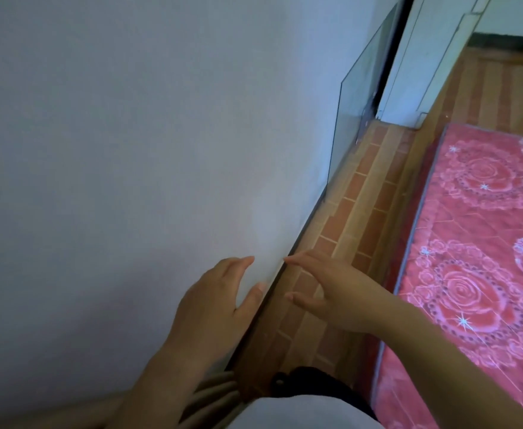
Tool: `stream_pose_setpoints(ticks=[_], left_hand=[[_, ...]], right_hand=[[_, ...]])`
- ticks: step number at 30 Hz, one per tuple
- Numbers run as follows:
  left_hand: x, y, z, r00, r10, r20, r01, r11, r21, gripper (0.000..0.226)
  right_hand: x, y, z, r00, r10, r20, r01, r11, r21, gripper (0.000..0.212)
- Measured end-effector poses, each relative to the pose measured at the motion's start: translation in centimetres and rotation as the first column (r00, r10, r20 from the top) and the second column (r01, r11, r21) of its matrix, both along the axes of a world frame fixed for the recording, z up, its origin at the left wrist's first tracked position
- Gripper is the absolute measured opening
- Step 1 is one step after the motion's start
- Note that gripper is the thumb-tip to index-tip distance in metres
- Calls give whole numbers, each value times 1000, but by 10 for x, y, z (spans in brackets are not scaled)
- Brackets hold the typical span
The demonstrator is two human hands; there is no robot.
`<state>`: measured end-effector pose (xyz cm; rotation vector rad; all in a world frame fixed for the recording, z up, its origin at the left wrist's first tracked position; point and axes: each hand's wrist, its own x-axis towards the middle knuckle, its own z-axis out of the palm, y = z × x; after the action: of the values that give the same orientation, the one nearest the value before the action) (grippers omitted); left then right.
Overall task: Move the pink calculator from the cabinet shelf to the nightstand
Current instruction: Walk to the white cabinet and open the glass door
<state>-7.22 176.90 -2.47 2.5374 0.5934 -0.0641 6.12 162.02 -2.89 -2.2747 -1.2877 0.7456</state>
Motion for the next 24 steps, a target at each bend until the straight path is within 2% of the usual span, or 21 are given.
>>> stream_pose_setpoints(ticks=[6,13,19,24], left_hand=[[-4,18,2,999,32,20,-32,999,-3,60],[41,20,-2,1000,16,19,-16,999,-36,62],[129,2,-6,986,-166,0,166,985,-46,63],[247,-25,-6,936,-351,26,352,934,-58,63]], right_hand=[[2,26,11,999,39,15,-39,999,-7,60],[37,22,17,999,-4,39,3,1000,14,59],[103,-17,2,983,-180,36,179,983,34,59],[185,-63,-4,924,-382,32,380,923,66,57]])
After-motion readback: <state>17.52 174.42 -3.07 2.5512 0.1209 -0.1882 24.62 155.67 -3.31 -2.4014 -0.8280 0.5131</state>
